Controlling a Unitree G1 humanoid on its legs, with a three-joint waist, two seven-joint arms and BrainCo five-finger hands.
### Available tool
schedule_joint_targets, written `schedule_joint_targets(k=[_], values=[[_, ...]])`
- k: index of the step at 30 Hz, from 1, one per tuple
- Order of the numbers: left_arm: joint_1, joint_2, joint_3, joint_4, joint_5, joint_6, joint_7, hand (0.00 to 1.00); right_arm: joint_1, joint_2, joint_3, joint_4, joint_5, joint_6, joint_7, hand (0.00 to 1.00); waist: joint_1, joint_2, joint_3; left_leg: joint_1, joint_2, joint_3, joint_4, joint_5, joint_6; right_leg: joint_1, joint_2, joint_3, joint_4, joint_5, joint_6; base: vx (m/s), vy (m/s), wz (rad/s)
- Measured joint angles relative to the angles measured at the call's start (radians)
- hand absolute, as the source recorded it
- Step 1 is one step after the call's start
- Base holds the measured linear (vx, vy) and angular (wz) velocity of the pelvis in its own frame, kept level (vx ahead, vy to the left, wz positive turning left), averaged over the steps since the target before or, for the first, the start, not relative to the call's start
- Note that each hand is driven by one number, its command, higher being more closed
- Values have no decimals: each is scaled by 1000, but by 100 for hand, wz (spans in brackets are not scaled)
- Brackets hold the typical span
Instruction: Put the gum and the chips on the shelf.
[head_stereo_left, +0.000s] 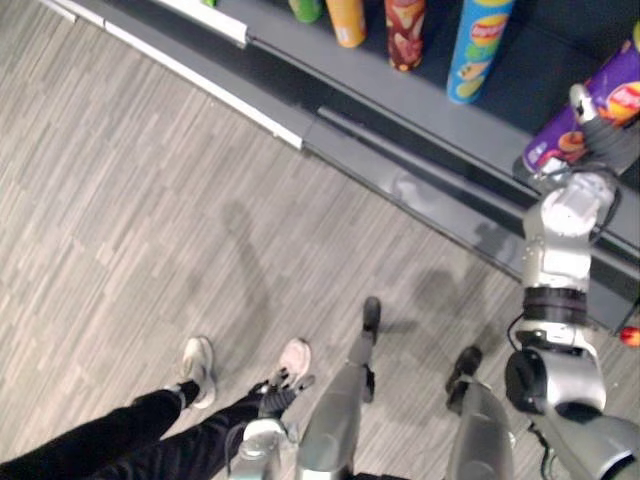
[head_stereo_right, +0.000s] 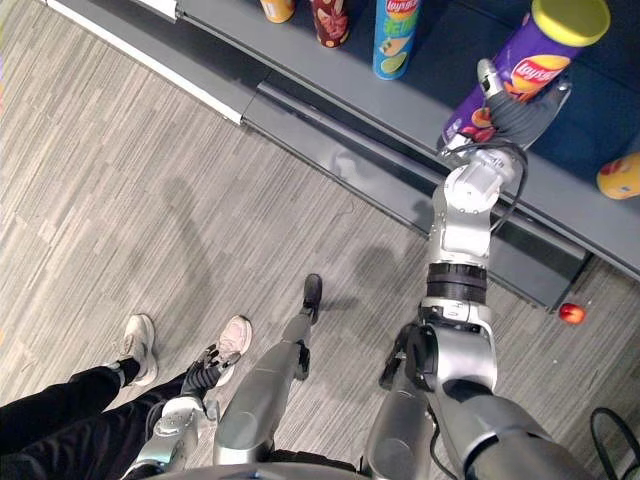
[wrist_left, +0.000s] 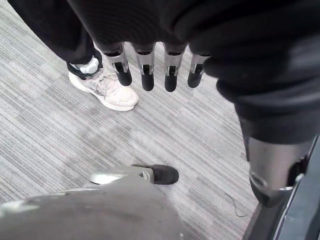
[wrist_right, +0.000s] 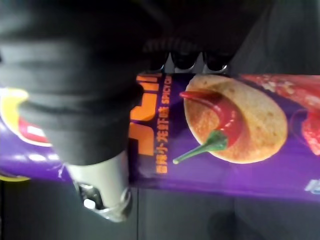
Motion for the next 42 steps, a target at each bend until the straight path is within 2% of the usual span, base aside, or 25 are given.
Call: schedule_joint_targets(k=[6,9,14,22,26,31,39,40,42], values=[[-19,-7,-18,-4,-41,-1,0,0,-84,-63,-6,39,-29,2,-17,100,11,27,17,-53,-3,-2,0,13,-2,-65,-9,2,29,-4,1,-7,-40,1],[-20,-7,-27,-25,-48,-2,0,0,-103,-84,-14,51,-45,4,-36,100,23,27,17,-77,-5,-2,0,19,-1,-97,-14,5,45,-9,-1,4,-42,0],[-24,-8,-44,-33,-77,-3,-1,0,-147,-106,-14,86,-47,25,-49,100,26,28,16,-100,-9,-4,0,22,1,-128,-20,9,61,-14,-1,7,-42,1],[-34,-16,-63,-63,-77,-10,-2,0,-175,-143,-13,103,-47,30,-66,100,37,29,16,-121,-22,-1,0,24,0,-174,-41,23,111,-37,0,13,-42,2],[-38,-18,-85,-79,-79,-19,-4,0,-191,-151,-13,103,-47,30,-67,100,36,31,15,-137,-32,0,0,25,-2,-208,-59,28,149,-59,-1,6,-55,5],[-46,-21,-87,-111,-90,-24,-5,0,-191,-185,-14,94,-47,31,-71,100,50,31,14,-151,-37,2,0,31,-4,-232,-68,32,169,-67,-1,13,-52,3],[-54,-48,-86,-133,-115,-23,-6,0,-191,-187,-6,47,-68,33,-75,100,51,31,14,-170,-50,13,0,31,-5,-277,-91,51,219,-86,-2,6,-56,2],[-53,-50,-86,-138,-116,-23,-6,0,-191,-187,-4,46,-68,34,-75,0,51,31,14,-170,-50,18,0,32,-4,-278,-91,53,220,-86,-2,5,-44,-6],[-54,-54,-86,-142,-115,-24,-8,0,-191,-187,8,43,-69,34,-74,0,50,31,14,-170,-51,26,0,33,-3,-282,-93,59,220,-86,-2,4,-37,-6]])
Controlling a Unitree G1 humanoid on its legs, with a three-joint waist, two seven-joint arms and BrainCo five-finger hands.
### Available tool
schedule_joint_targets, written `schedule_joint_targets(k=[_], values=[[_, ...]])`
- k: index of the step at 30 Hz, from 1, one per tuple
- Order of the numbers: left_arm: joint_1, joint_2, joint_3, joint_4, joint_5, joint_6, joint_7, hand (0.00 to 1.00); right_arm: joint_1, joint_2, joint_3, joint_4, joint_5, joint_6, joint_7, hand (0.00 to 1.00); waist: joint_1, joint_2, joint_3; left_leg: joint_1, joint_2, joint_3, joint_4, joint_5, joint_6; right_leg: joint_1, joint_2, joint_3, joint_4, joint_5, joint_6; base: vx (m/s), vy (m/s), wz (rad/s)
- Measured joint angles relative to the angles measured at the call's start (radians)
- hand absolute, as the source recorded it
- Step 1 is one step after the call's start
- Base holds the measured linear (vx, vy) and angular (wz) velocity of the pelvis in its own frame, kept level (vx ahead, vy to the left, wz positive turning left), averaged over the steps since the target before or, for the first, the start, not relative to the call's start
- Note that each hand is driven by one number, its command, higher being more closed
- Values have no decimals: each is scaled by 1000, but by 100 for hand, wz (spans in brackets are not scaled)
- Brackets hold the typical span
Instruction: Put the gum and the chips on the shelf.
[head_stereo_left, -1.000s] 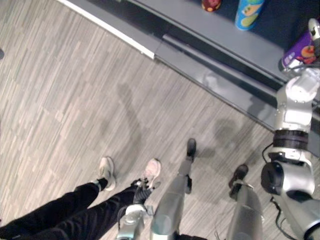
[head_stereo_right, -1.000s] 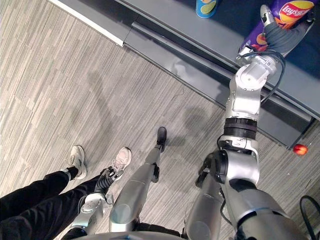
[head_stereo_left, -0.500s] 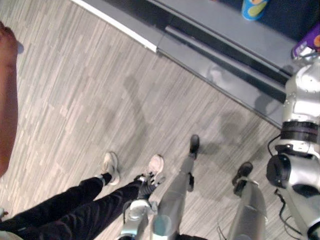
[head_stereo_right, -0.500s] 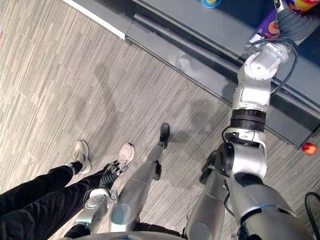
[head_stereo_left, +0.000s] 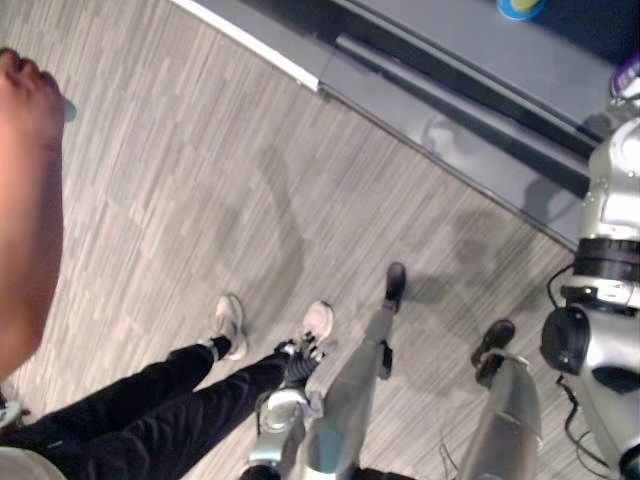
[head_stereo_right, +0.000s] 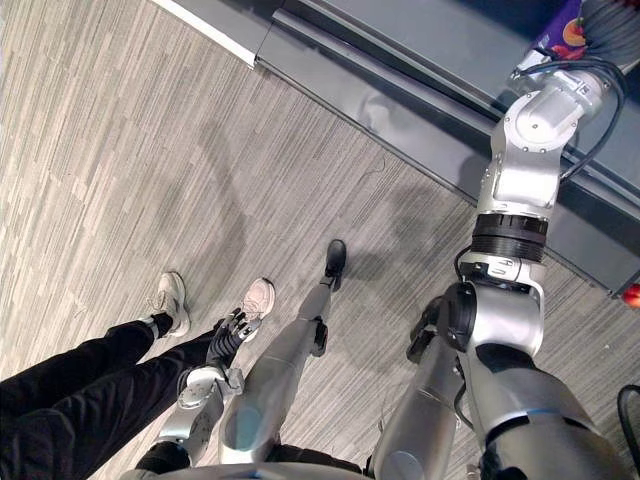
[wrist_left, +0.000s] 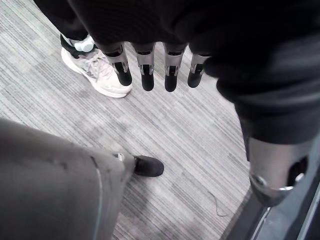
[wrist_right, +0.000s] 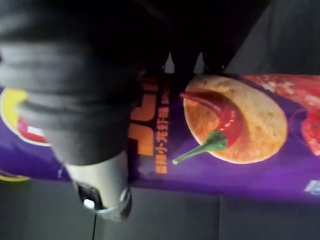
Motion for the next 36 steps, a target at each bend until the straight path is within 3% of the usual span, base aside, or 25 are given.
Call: schedule_joint_targets(k=[11,21,27,36], values=[[-2,-2,3,-10,0,0,-14,0,70,17,34,-57,-9,0,10,0,-5,0,0,5,2,28,0,-4,-5,-1,-1,12,0,0,0,2,-42,-2],[-11,-20,24,8,2,3,-19,0,234,149,77,-68,-9,-1,48,0,-33,-4,-1,64,34,67,0,-15,-11,55,34,26,-31,12,-3,1,-58,-11],[-13,-24,31,87,10,6,-21,0,297,169,90,-40,6,-10,79,0,-57,-10,-2,106,47,67,0,-16,-12,105,50,21,-54,13,-4,13,-71,-5],[-22,-17,126,207,27,29,-16,0,519,282,96,104,46,-36,123,0,-94,-66,-28,224,92,75,0,-39,-34,259,114,18,-164,43,-11,29,-66,-12]])
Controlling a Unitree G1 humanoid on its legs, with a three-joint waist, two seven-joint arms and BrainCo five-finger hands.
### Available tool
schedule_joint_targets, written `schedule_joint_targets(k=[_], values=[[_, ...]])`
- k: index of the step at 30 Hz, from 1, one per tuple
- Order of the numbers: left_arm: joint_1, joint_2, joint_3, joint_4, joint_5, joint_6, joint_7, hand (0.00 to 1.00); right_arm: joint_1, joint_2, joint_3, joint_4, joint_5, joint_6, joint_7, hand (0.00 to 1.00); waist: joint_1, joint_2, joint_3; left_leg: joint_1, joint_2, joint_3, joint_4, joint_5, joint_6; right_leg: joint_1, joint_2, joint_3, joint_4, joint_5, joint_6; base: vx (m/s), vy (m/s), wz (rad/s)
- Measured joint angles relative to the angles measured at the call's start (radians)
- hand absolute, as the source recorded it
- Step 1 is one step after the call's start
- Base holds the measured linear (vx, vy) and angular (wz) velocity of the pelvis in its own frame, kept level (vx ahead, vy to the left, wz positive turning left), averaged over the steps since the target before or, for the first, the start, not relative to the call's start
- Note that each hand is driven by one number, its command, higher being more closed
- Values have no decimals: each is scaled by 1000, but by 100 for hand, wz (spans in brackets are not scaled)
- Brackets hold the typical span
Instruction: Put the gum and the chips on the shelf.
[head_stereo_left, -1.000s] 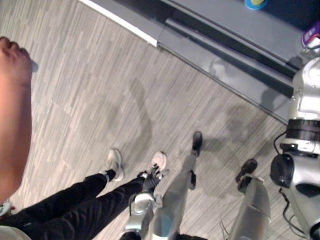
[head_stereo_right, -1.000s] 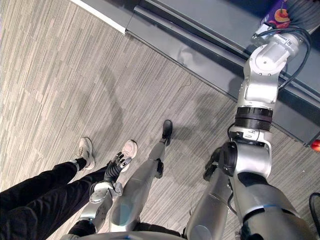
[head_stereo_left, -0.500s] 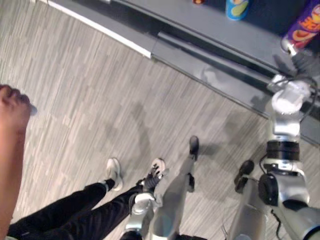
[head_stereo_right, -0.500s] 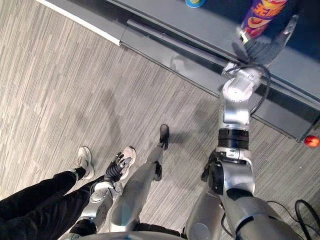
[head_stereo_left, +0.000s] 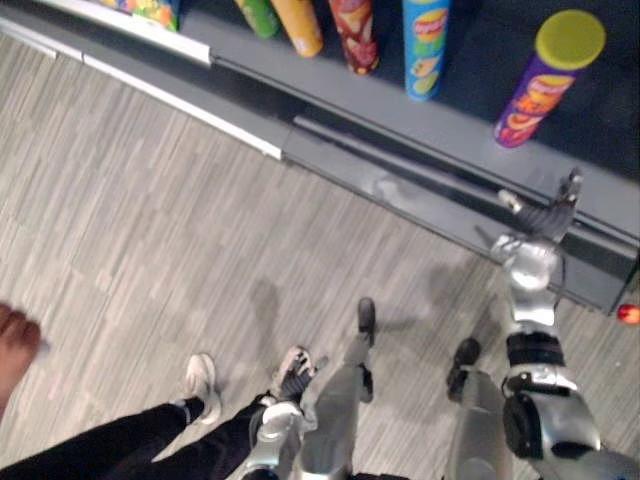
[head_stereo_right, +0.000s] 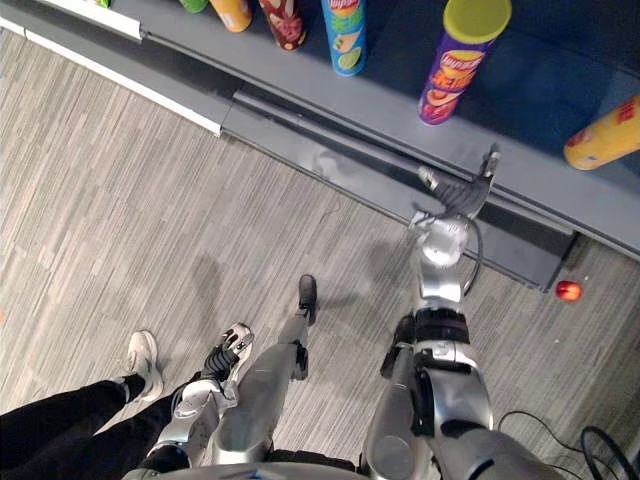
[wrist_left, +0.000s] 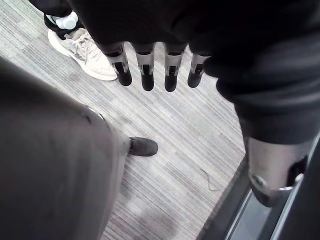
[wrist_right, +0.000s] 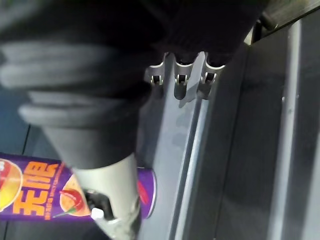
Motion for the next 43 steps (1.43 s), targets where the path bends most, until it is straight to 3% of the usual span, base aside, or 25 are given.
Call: schedule_joint_targets(k=[9,12,15,20,22,26,29,43], values=[[21,20,145,156,118,42,24,0,444,83,132,-75,-43,-5,128,0,-45,-95,-158,101,34,51,0,-47,-8,143,59,34,-180,62,15,58,-33,-21],[50,22,188,185,175,47,21,0,608,82,161,-88,-97,-9,222,0,-63,-113,-224,147,36,71,-1,-70,-8,201,70,46,-238,79,20,86,-5,-20],[68,25,224,194,181,56,16,0,682,82,165,-72,-108,-14,275,0,-75,-124,-252,175,42,94,-5,-85,-7,231,79,57,-265,86,19,68,-5,-20],[98,27,308,224,187,70,-36,0,780,85,147,150,-71,-15,438,0,-95,-149,-304,232,62,125,-7,-105,-15,289,104,83,-317,98,13,71,-20,-21],[103,22,338,229,186,76,-52,0,769,100,87,234,-28,-15,463,0,-100,-149,-316,242,65,129,-7,-110,-14,302,110,88,-329,101,10,75,-19,-14],[113,8,399,234,166,78,-62,0,745,101,-24,431,3,2,470,0,-95,-154,-336,279,66,141,-8,-123,-16,347,120,85,-353,100,8,54,-8,-1],[128,-7,445,238,126,76,-64,0,740,104,-88,542,97,26,463,0,-94,-153,-348,305,65,145,-9,-133,-19,377,120,84,-364,100,8,85,-11,-3],[139,-11,419,252,129,75,-76,0,726,122,-205,636,229,49,447,0,-91,-157,-373,336,57,123,-10,-147,-17,444,119,49,-399,100,9,23,-2,5]])
